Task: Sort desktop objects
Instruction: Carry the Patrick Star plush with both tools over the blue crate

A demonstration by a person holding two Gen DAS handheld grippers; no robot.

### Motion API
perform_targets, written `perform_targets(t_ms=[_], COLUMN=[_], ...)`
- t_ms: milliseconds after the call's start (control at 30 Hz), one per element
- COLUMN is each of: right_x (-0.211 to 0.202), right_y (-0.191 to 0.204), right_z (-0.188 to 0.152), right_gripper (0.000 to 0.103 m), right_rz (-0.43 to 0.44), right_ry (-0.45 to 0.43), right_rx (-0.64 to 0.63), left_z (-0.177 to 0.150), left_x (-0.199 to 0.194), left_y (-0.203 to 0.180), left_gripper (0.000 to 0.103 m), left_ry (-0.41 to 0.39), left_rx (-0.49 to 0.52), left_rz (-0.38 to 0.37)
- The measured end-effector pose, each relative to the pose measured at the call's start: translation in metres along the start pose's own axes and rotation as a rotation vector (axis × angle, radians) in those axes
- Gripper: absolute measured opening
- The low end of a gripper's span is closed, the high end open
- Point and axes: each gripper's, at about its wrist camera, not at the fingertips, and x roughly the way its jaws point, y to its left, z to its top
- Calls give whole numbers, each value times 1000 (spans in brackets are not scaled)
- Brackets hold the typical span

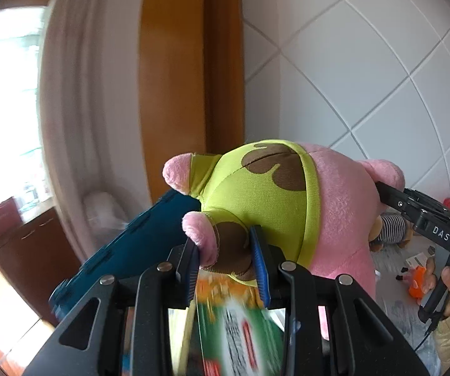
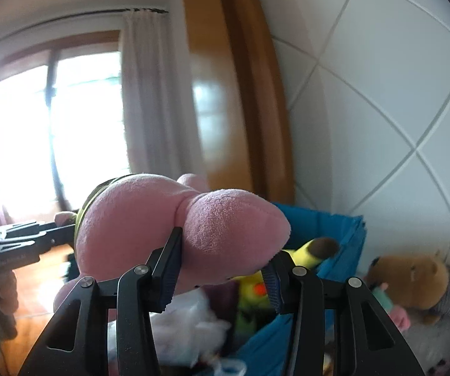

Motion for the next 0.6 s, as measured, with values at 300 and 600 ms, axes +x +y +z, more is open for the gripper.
perform_targets(t_ms=[300, 600], right_x=[90, 132], right_y=[-19, -24], right_z=[5, 0], right_gripper=[45, 58], right_rz=[-184, -239], right_ry=[114, 210], right_rx=[-52, -67], left_z=[25, 15], left_x=[146, 182], left_y=[11, 1], left_gripper=[30, 61], left_ry=[188, 267], left_rx=[70, 148], left_rz=[-72, -1])
